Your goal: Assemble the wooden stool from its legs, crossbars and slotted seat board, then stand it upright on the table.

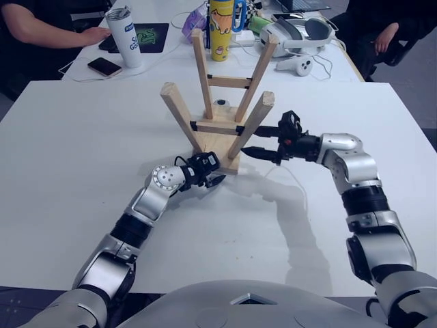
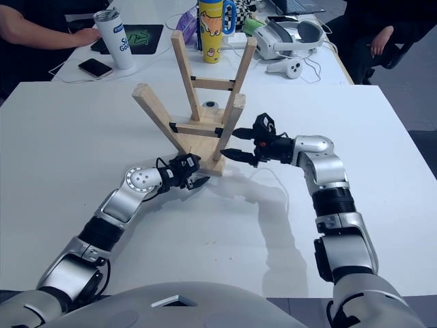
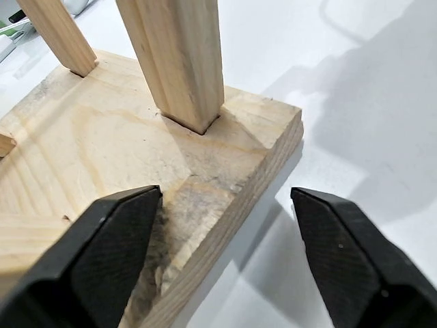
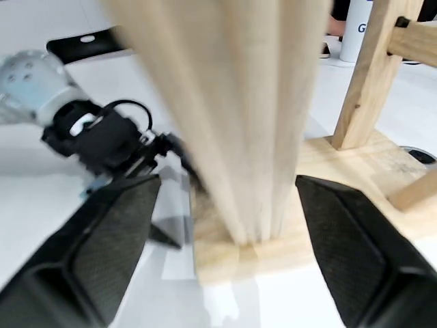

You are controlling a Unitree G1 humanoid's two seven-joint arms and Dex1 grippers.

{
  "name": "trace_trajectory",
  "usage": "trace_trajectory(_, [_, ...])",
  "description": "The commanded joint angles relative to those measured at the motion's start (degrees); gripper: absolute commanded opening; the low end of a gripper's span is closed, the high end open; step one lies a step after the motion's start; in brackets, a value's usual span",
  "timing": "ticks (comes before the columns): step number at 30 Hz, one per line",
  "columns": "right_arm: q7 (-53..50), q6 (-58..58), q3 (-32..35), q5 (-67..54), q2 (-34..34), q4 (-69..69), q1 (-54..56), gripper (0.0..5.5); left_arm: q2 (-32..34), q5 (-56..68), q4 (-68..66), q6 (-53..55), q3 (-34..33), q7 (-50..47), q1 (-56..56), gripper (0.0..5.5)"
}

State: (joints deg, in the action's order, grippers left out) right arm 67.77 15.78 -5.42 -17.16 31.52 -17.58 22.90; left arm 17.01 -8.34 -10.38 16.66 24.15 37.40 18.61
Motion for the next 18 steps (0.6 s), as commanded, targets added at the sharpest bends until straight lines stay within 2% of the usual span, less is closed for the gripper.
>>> trace_trajectory(1, [-0.9, 5.5, 7.5, -4.4, 5.8, 5.2, -5.6, 3.40, -0.6, -0.8, -8.9, 5.7, -0.5, -2.3, -2.7, 3.54])
trace_trajectory(5, [-10.7, 25.1, 21.8, -34.3, 1.3, 20.6, 7.4, 2.89, -0.2, -0.2, -9.3, 5.3, -1.5, -2.9, -3.7, 3.54])
trace_trajectory(8, [-22.5, 26.2, 26.7, -51.7, -2.1, 25.5, 17.5, 2.37, 0.3, -0.1, -9.9, 4.7, -1.6, -2.5, -3.6, 3.54])
trace_trajectory(10, [-30.9, 23.0, 28.0, -57.1, -6.0, 26.6, 23.5, 2.16, 0.8, -0.1, -10.4, 4.2, -1.4, -1.9, -3.2, 3.54])
trace_trajectory(15, [-38.8, 15.9, 24.2, -50.8, -14.9, 27.3, 25.9, 1.47, 1.1, -0.2, -12.0, 3.1, -0.8, -1.0, -1.9, 3.54])
trace_trajectory(17, [-39.7, 17.6, 16.4, -44.8, -18.1, 25.6, 18.8, 1.13, 1.1, -0.2, -12.1, 3.0, -0.6, -0.9, -1.8, 3.54])
trace_trajectory(18, [-41.7, 21.0, 8.3, -38.3, -18.2, 21.7, 13.5, 1.00, 0.9, -0.2, -12.3, 2.8, -0.6, -1.0, -1.6, 3.54])
